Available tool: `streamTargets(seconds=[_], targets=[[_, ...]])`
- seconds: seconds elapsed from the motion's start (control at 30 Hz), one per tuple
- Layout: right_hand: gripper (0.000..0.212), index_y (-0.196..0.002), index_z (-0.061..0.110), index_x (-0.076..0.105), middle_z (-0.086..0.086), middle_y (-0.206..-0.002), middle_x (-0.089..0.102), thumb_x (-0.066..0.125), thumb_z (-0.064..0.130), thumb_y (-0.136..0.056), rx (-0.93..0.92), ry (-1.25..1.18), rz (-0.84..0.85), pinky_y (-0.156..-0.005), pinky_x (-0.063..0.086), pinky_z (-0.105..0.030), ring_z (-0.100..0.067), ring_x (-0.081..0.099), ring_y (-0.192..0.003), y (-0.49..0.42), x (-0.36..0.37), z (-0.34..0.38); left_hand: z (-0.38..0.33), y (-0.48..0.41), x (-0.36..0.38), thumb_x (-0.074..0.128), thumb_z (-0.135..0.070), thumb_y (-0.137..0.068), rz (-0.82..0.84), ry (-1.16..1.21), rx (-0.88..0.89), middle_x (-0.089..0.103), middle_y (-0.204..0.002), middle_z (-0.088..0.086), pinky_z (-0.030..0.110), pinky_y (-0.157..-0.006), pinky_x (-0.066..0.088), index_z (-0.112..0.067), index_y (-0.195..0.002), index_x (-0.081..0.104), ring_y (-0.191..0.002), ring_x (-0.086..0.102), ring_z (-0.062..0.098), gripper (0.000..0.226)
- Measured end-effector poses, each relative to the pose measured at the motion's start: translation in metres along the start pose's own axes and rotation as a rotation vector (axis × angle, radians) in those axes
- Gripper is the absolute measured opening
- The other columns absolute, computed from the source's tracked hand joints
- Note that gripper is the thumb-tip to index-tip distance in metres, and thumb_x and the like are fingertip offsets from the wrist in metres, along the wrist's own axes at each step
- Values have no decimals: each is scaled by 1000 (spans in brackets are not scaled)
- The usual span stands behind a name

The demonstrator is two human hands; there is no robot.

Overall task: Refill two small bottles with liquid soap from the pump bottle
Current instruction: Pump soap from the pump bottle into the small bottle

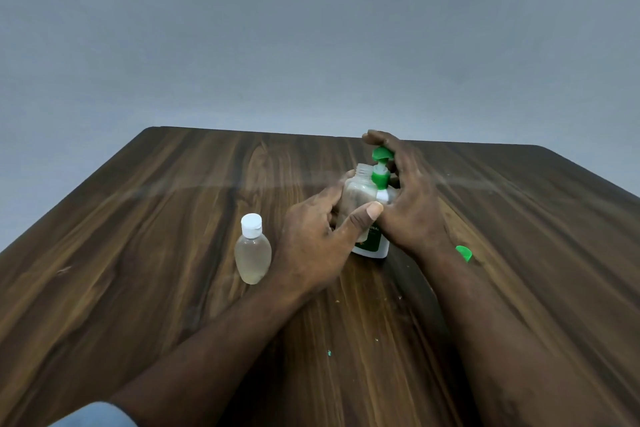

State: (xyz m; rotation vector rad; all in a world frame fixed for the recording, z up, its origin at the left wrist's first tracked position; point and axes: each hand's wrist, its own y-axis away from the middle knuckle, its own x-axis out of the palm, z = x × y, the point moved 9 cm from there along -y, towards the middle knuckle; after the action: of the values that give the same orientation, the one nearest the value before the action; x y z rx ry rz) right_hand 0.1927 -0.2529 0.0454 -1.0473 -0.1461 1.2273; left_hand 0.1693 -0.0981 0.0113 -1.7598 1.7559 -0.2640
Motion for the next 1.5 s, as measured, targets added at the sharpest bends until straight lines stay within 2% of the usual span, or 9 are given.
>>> streamTargets(seconds=[0.1,0.23,0.33,0.57,0.7,0.9,1.2,1.33,1.5], targets=[[74,-143,24,58,11,-127,62,84,23,-73,-23,49,-42,-89,57,-27,-3,61,-112,2,-1,-3,-1,2,1,70,-40,-97,20,46,4,62,-68,-24,4,-59,42,-15,-136,67,-65,59,-14,46],[71,-141,21,60,11,-122,61,80,27,-73,-57,74,-84,-85,61,-39,-6,63,-106,2,-1,-1,-3,1,0,73,-42,-93,26,122,-13,73,-88,-14,10,-66,53,-20,-142,62,-73,67,-10,55],[71,-140,19,60,5,-124,64,73,37,-73,-78,117,-100,-83,60,-33,-4,61,-105,2,0,2,-1,0,-6,75,-48,-89,-6,143,-32,78,-99,-7,15,-66,56,-19,-136,63,-80,73,-1,56],[67,-138,16,60,2,-124,66,70,39,-76,-88,153,-122,-83,50,-13,-5,62,-104,4,1,4,-6,-3,-11,72,-55,-86,-14,113,-1,76,-88,-11,11,-62,50,-21,-123,73,-71,68,-3,50],[67,-135,15,61,8,-123,63,72,39,-74,-101,141,-154,-82,53,-19,-5,63,-102,4,0,6,-6,1,-14,69,-63,-91,-39,42,39,75,-90,-12,17,-63,54,-23,-120,74,-81,72,4,49],[63,-133,12,62,3,-124,65,75,34,-76,-130,148,-190,-83,55,-21,-5,62,-103,6,0,8,-3,1,-15,66,-58,-91,-64,57,5,75,-89,-12,11,-61,50,-22,-120,75,-81,71,0,47],[67,-133,13,61,5,-127,66,89,17,-71,-117,183,-216,-87,53,-18,-6,63,-108,5,-1,3,2,1,-12,69,-49,-95,-53,168,-31,77,-109,-10,33,-79,64,-23,-133,68,-98,75,9,46],[66,-130,15,61,13,-122,63,91,17,-71,-110,170,-236,-81,54,-19,2,62,-101,5,0,4,6,1,-11,70,-32,-99,-45,235,-67,78,-105,-7,25,-71,61,-20,-130,70,-94,75,8,33],[54,-122,15,63,9,-116,67,87,17,-74,-98,163,-267,-81,54,-23,-3,63,-98,5,0,4,7,1,-12,67,-42,-97,-54,261,-70,76,-90,-7,20,-64,53,-21,-126,72,-80,71,6,36]])
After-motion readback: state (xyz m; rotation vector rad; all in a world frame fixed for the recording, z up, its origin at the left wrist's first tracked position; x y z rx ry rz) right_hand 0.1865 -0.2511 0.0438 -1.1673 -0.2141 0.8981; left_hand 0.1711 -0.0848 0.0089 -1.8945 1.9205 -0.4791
